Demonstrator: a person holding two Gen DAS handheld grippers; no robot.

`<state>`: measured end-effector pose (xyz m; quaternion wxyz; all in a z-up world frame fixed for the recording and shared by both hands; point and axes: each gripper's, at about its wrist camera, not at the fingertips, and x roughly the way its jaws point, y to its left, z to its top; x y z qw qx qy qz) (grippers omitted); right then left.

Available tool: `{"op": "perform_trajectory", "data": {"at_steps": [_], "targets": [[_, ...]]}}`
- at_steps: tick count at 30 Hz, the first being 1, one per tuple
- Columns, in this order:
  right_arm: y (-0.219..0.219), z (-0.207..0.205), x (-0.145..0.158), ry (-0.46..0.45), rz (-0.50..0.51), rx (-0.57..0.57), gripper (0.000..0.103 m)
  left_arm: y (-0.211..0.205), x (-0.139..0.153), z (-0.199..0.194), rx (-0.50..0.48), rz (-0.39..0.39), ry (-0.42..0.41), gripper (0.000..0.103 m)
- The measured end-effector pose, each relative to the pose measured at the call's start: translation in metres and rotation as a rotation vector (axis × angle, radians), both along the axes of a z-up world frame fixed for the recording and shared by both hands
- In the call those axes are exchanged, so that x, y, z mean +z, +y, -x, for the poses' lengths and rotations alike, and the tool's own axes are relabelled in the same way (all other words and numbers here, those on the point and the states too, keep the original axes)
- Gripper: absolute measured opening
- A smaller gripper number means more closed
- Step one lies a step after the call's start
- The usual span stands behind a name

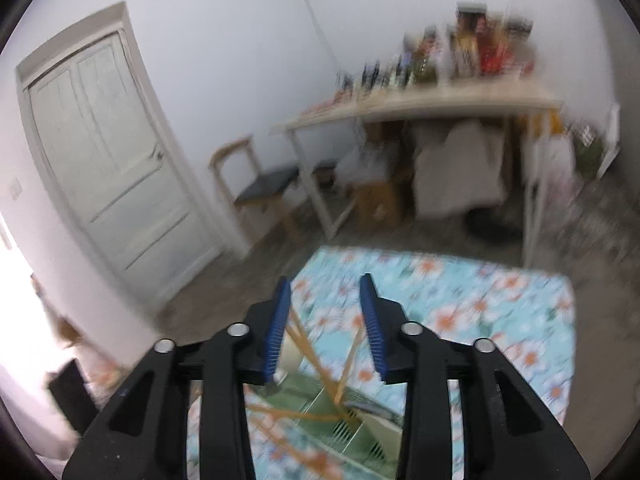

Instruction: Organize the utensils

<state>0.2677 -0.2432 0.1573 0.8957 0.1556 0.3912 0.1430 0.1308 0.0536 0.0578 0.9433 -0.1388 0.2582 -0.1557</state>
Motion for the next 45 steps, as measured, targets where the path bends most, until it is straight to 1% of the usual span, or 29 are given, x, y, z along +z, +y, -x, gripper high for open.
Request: {"op": "perform_trajectory", "data": {"at_steps": [1,2,4,5,6,8,11,13,14,17,21,24,25,27,30,32,33,35,38,40,43,45], "targets": [[-0.002,-0.011,-0.004,0.059,-0.014,0.021,0.044,0.0,-0.001,-0.001,0.0,-0.002,0.001,0.05],[-0.007,-0.031,-0.013,0.155,-0.035,0.043,0.045,0.0,-0.002,-0.002,0.001,-0.004,0.002,0.05],[-0.01,-0.062,-0.029,0.285,-0.049,0.073,0.045,0.002,-0.005,-0.006,0.006,-0.009,0.011,0.05],[-0.012,-0.079,-0.04,0.344,-0.06,0.09,0.045,0.003,-0.006,-0.007,0.008,-0.009,0.016,0.05],[-0.013,-0.088,-0.049,0.379,-0.069,0.097,0.045,0.004,-0.008,-0.01,0.011,-0.012,0.022,0.05],[-0.014,-0.119,-0.077,0.487,-0.102,0.13,0.045,0.005,-0.011,-0.016,0.019,-0.019,0.03,0.05],[-0.004,-0.149,-0.118,0.6,-0.106,0.157,0.046,0.01,-0.017,-0.027,0.034,-0.024,0.051,0.05],[0.003,-0.161,-0.144,0.669,-0.114,0.178,0.046,0.014,-0.021,-0.034,0.048,-0.025,0.064,0.05],[0.011,-0.171,-0.16,0.712,-0.102,0.189,0.046,0.016,-0.022,-0.036,0.053,-0.026,0.067,0.05],[0.029,-0.186,-0.192,0.786,-0.079,0.233,0.045,0.022,-0.027,-0.043,0.066,-0.027,0.082,0.05],[0.051,-0.193,-0.217,0.838,-0.015,0.294,0.043,0.026,-0.033,-0.052,0.076,-0.025,0.097,0.05],[0.064,-0.196,-0.232,0.876,0.048,0.322,0.037,0.029,-0.038,-0.057,0.083,-0.021,0.105,0.05],[0.068,-0.197,-0.238,0.893,0.063,0.323,0.034,0.031,-0.04,-0.058,0.084,-0.016,0.11,0.05],[0.073,-0.197,-0.246,0.915,0.074,0.329,0.031,0.032,-0.043,-0.061,0.088,-0.013,0.117,0.05],[0.08,-0.199,-0.256,0.937,0.086,0.333,0.024,0.033,-0.046,-0.062,0.09,-0.01,0.124,0.05],[0.082,-0.2,-0.261,0.943,0.086,0.326,0.014,0.034,-0.048,-0.061,0.095,-0.006,0.128,0.05],[0.081,-0.201,-0.263,0.946,0.085,0.321,0.011,0.035,-0.048,-0.06,0.097,-0.003,0.13,0.05],[0.08,-0.2,-0.267,0.952,0.077,0.303,0.01,0.036,-0.049,-0.059,0.103,0.0,0.13,0.05],[0.077,-0.198,-0.262,0.934,0.075,0.295,0.009,0.04,-0.047,-0.057,0.114,0.003,0.129,0.05],[0.075,-0.196,-0.25,0.898,0.06,0.283,0.008,0.042,-0.045,-0.057,0.119,0.011,0.127,0.05],[0.064,-0.195,-0.224,0.83,0.01,0.247,0.007,0.044,-0.042,-0.054,0.121,0.02,0.116,0.05],[0.052,-0.191,-0.196,0.756,-0.038,0.211,0.006,0.043,-0.039,-0.052,0.116,0.024,0.109,0.05]]}}
